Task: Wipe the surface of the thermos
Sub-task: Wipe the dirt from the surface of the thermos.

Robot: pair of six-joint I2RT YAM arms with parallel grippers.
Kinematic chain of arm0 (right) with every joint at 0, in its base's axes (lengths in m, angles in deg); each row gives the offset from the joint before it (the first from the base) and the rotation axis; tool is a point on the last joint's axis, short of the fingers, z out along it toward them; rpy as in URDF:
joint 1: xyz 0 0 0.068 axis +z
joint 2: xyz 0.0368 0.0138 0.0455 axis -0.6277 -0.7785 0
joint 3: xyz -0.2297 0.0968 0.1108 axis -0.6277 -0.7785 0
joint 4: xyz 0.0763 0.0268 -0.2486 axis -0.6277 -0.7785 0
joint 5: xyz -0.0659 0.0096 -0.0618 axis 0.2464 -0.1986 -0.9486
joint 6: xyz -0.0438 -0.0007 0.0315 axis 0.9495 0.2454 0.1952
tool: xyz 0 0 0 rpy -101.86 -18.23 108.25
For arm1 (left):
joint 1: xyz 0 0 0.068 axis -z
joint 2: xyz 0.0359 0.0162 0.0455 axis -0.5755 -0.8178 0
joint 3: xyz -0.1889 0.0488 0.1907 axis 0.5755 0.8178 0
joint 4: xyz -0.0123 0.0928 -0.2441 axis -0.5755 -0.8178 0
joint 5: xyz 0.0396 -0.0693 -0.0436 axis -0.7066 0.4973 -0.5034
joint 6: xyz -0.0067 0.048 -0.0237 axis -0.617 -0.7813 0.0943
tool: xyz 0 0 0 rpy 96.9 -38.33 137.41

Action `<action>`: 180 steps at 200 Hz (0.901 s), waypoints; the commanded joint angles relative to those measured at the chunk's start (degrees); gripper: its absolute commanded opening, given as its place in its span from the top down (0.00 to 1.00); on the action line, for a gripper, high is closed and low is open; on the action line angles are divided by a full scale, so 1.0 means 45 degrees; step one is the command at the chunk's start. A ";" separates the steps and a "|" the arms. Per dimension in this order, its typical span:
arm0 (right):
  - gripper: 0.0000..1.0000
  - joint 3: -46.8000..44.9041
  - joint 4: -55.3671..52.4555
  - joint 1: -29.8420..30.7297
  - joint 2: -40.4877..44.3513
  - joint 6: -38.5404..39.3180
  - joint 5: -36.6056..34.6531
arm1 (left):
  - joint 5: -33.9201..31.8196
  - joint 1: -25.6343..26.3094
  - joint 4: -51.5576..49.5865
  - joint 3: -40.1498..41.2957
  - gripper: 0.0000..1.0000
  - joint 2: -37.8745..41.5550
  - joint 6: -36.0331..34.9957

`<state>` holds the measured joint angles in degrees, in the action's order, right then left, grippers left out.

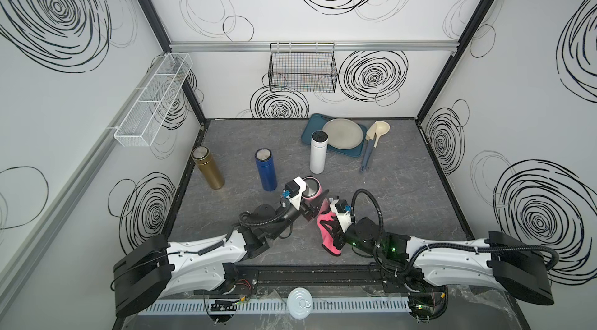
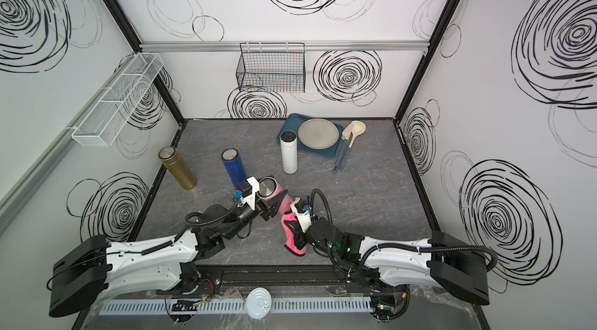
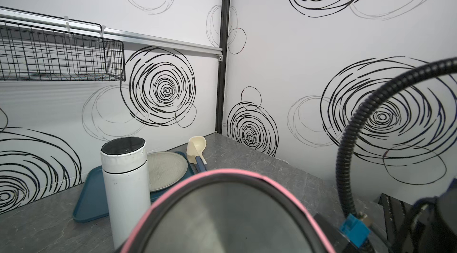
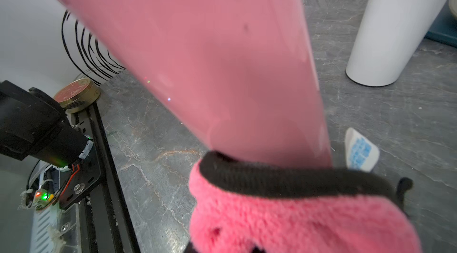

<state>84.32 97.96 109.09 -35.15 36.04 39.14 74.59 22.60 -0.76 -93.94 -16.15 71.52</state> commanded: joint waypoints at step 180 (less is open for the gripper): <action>1.00 0.0512 0.3138 -0.1515 0.0728 -0.1157 0.1635 | 0.2480 0.0061 0.3015 -0.0406 1.00 -0.0460 0.0946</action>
<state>85.22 105.57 103.85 -30.01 32.41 49.17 78.00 21.24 7.44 -95.01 -18.27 71.72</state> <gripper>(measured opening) 0.107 0.676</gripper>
